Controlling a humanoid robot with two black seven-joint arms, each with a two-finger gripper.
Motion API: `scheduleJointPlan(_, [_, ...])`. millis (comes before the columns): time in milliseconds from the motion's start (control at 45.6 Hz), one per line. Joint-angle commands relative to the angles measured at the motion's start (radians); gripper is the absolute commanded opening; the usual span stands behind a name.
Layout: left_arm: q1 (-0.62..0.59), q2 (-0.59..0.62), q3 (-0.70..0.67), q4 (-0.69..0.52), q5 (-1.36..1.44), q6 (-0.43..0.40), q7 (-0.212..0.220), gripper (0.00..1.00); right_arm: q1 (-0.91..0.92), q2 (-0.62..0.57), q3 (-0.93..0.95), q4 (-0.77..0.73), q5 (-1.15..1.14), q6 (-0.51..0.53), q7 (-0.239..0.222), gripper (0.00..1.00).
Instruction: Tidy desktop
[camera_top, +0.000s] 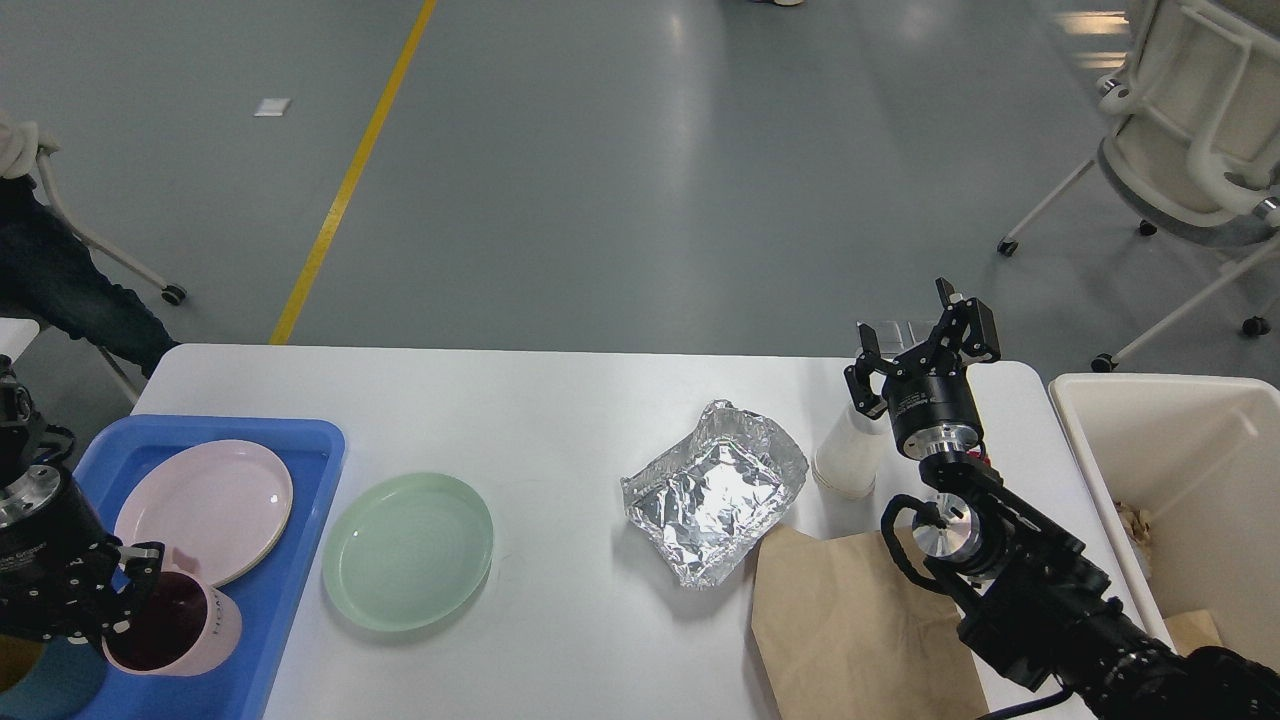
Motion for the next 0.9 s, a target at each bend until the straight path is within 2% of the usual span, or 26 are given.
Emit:
scheduleJointPlan(0, [0.060,0.002,-0.012,0.048,0.000,0.000,0.000,0.00,0.000,0.000,0.000,0.000,0.000,0.001,0.000,1.00])
scheduleJointPlan(373, [0.159,-0.010,-0.052,0.095,0.000,0.000,0.001,0.00,0.000,0.000,0.000,0.000,0.000,0.001,0.000,1.00])
scheduleJointPlan(702, [0.172,-0.010,-0.050,0.097,0.000,0.000,0.006,0.00,0.000,0.000,0.000,0.000,0.000,-0.001,0.000,1.00])
scheduleJointPlan(877, [0.172,-0.010,-0.052,0.097,0.000,0.000,0.008,0.10,0.000,0.000,-0.001,0.000,0.000,-0.001,0.000,1.00])
